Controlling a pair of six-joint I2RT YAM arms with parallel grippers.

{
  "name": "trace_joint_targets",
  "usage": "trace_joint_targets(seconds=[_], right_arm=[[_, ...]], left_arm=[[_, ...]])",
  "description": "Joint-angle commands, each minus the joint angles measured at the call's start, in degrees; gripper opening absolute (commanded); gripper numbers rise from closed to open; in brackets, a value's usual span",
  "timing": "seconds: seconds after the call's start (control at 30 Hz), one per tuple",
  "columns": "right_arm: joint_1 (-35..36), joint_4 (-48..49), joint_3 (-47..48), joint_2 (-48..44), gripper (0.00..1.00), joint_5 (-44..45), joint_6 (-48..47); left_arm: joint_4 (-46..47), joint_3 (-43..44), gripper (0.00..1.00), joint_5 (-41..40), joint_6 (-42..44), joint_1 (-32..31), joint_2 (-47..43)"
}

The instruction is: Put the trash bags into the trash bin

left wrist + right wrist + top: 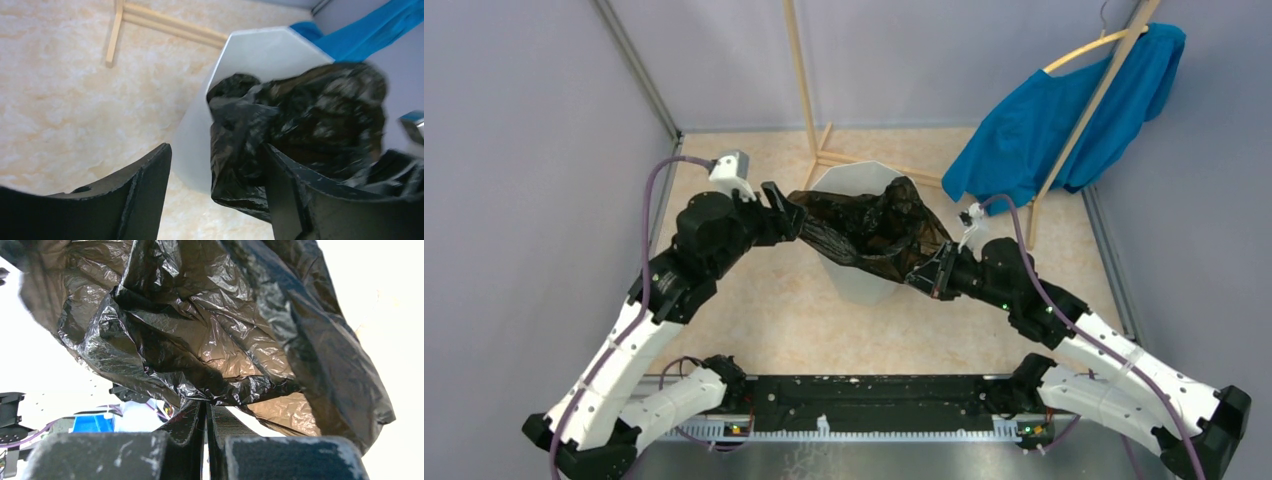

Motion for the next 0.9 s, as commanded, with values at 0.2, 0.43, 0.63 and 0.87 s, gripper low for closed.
trace_joint_targets(seconds=[0.2,0.43,0.63,0.87], right_arm=[[0.03,2.39,-1.14,-0.31,0.00,1.04,-1.00],[0.01,3.64,-1.89,1.04,0.00,1.10,-0.67],[0.01,4.94,-2.88,2.22,0.00,3.88,-1.45],[0.06,3.20,-2.61,3.19,0.06,5.18,-13.86]], left_arm=[[3.15,-11.91,0.26,0.01,-2.61,-0.08,-9.30],[2.71,-18.65,0.17,0.62,-6.19,-0.06,-13.91],[5.54,-21.52,0.11,-3.89,-3.15,-0.07,-9.67],[9.76,-22.52,0.06,-6.77,-3.49,-0.11,-0.93]])
